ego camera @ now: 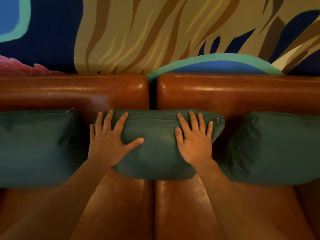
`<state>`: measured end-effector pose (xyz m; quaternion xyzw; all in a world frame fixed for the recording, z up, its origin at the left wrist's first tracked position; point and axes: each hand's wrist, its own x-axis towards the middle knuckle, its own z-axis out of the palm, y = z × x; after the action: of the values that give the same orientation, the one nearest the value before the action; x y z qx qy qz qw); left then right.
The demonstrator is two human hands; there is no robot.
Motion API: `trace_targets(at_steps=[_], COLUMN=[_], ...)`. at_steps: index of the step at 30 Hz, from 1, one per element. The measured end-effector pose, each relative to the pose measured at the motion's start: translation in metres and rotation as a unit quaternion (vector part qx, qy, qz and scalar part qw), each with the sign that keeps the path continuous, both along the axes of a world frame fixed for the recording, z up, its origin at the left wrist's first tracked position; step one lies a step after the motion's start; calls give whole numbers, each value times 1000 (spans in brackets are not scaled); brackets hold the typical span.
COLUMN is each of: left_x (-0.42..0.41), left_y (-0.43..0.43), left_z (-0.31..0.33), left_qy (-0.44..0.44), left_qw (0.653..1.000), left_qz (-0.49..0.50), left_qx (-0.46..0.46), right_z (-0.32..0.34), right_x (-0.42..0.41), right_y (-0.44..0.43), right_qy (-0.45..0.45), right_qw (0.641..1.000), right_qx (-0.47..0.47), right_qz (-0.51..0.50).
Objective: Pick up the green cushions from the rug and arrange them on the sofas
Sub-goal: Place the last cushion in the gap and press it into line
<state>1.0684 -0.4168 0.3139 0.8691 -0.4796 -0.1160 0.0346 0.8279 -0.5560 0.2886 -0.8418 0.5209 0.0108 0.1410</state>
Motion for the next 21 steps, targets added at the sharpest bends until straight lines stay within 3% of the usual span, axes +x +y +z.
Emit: trace_targets(at_steps=[5,7,9,11,13,14,15,16,18,21], left_x=[17,20,22,20,8,3,0,-1,3,8], left_y=[-18,-14,-2,10,14,13,10,5,-1,0], left_z=[3,10,10,5,-4,-9,-13,-16,-18,-13], left_qy=[63,112,159,291,492,557,579,578,563,584], left_qw=[998,990,956,874,740,694,677,676,683,678], left_qz=[20,73,189,314,392,402,406,411,417,393], left_qx=[14,-50,-161,-232,-239,-217,-205,-201,-208,-213], right_z=[3,10,11,-1,-7,-9,-11,-12,-17,-18], right_x=[3,-7,-25,-45,-50,-45,-36,-30,-26,-40], right_y=[-19,-15,-4,6,13,14,14,11,6,2], right_qy=[-1,-32,-116,-233,-390,-445,-484,-497,-500,-540], right_qw=[999,999,989,944,842,781,728,710,713,674], right_qx=[34,6,-75,-103,47,132,196,225,248,298], right_qz=[27,17,-55,-207,-371,-418,-444,-445,-424,-408])
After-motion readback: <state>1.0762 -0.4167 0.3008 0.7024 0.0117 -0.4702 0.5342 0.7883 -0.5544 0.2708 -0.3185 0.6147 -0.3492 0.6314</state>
